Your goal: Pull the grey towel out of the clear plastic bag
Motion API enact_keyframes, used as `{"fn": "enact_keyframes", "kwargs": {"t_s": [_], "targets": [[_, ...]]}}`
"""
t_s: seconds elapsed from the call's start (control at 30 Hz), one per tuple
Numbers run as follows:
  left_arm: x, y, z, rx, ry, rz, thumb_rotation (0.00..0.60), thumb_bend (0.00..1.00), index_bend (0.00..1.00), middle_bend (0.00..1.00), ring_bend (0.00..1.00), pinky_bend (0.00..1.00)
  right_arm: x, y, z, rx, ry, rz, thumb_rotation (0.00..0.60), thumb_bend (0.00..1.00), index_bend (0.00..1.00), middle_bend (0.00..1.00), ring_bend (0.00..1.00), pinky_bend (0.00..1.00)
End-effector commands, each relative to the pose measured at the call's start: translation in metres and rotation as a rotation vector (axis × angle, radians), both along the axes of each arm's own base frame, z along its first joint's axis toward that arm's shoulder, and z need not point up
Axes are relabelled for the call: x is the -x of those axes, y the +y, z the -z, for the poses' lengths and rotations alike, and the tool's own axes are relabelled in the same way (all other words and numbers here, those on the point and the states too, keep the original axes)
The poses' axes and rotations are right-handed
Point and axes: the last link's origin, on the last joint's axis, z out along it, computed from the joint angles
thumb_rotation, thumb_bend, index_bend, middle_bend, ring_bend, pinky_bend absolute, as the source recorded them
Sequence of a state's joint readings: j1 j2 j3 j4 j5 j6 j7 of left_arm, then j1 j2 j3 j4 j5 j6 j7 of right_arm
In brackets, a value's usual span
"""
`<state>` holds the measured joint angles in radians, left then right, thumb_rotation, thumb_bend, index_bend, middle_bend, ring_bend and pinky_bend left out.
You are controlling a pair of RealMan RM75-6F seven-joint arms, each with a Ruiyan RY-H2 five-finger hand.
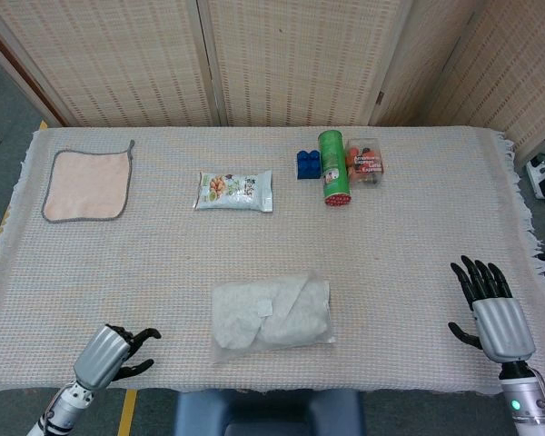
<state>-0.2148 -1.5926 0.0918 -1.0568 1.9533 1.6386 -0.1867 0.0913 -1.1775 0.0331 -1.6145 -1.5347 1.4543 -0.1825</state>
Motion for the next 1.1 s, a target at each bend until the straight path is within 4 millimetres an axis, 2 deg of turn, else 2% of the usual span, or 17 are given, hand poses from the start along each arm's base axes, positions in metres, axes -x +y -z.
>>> {"fn": "enact_keyframes", "kwargs": {"t_s": [0.03, 0.4, 0.63, 0.8, 1.1], "targets": [[-0.009, 0.004, 0.014, 0.028, -0.017, 0.028, 0.6, 0.2, 0.47, 1.0, 1.0, 1.0, 0.0, -0.001, 0.0, 0.002, 0.001, 0.002, 0.6, 0.11, 0.0, 0.0, 0.0, 0.0], [-0.037, -0.003, 0.05, 0.076, -0.012, 0.123, 0.6, 0.22, 0.47, 1.0, 1.0, 1.0, 0.003, -0.004, 0.002, -0.01, 0.005, 0.02, 0.6, 0.11, 0.0, 0.0, 0.0, 0.0], [-0.041, 0.0, 0.073, 0.09, -0.004, 0.143, 0.6, 0.22, 0.5, 1.0, 1.0, 1.0, 0.003, -0.005, 0.0, -0.006, 0.001, 0.026, 0.6, 0.11, 0.0, 0.0, 0.0, 0.0], [-0.044, 0.004, 0.087, 0.105, 0.004, 0.165, 0.6, 0.3, 0.51, 1.0, 1.0, 1.0, 0.004, -0.006, -0.002, -0.002, 0.001, 0.035, 0.6, 0.11, 0.0, 0.0, 0.0, 0.0], [-0.049, 0.011, 0.1, 0.088, 0.006, 0.182, 0.6, 0.32, 0.52, 1.0, 1.0, 1.0, 0.006, -0.008, -0.004, -0.005, -0.004, 0.047, 0.6, 0.11, 0.0, 0.0, 0.0, 0.0]]}}
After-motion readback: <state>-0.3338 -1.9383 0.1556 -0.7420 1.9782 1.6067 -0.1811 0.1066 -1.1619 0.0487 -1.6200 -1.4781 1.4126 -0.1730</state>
